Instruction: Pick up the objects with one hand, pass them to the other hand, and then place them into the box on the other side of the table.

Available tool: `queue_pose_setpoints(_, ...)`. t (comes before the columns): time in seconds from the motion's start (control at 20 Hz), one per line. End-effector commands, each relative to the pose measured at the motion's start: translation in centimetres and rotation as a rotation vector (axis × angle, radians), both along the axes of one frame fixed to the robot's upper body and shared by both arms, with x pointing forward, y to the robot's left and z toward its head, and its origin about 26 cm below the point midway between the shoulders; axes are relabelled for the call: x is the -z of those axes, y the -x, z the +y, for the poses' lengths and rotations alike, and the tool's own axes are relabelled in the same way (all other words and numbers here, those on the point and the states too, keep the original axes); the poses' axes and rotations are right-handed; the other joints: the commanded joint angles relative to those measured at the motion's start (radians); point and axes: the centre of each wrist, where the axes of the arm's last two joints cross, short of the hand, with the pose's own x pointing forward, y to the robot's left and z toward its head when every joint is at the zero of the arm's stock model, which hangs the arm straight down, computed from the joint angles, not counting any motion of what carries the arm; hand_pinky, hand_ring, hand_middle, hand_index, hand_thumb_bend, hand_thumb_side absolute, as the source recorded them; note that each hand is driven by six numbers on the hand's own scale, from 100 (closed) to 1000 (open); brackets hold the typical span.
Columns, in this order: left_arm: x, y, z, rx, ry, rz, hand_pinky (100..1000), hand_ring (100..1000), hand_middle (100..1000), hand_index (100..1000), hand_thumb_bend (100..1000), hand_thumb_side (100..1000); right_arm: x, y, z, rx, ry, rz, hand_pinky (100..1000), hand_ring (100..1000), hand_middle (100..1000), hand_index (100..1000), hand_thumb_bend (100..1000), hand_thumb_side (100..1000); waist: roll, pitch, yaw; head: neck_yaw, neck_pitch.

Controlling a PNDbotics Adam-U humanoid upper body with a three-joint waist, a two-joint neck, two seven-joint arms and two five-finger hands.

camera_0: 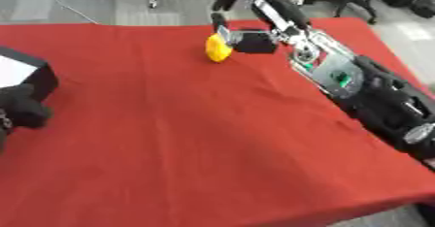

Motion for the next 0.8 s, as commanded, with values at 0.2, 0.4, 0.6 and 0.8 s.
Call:
queue_pose_setpoints(0.2, -1.8, 0.0, -0.7, 0.082, 0.069, -0.059, 691, 704, 646, 881, 126, 877, 2.0, -2.6, -5.4, 0.264, 0.028, 0.044, 968, 799, 935, 961, 100, 209, -0.007, 0.018, 0.035, -0.072, -0.041)
queue_pose_setpoints(0.4, -2.1, 0.0, -0.9, 0.099, 0.088, -0.065, 688, 702, 644, 880, 130, 880, 2.9, -3.2, -7.1, 0.42, 0.033, -0.031, 983, 855, 946, 962, 100, 208, -0.014, 0.033, 0.053, -0.094, -0.048)
queue_pose_setpoints(0.6, -2.4, 0.0, -1.1, 0.108, 0.092, -0.07, 686, 701, 642, 881, 129, 883, 4.3, -3.5, -7.4, 0.472, 0.056, -0.029, 989, 865, 945, 963, 100, 199, -0.017, 0.044, 0.062, -0.105, -0.054)
queue_pose_setpoints(0.8, -2.5, 0.0, -1.3, 0.116, 0.096, -0.073, 686, 701, 642, 882, 130, 885, 5.4, -3.8, -6.9, 0.426, 0.05, 0.054, 998, 858, 938, 963, 100, 198, -0.018, 0.05, 0.068, -0.113, -0.055)
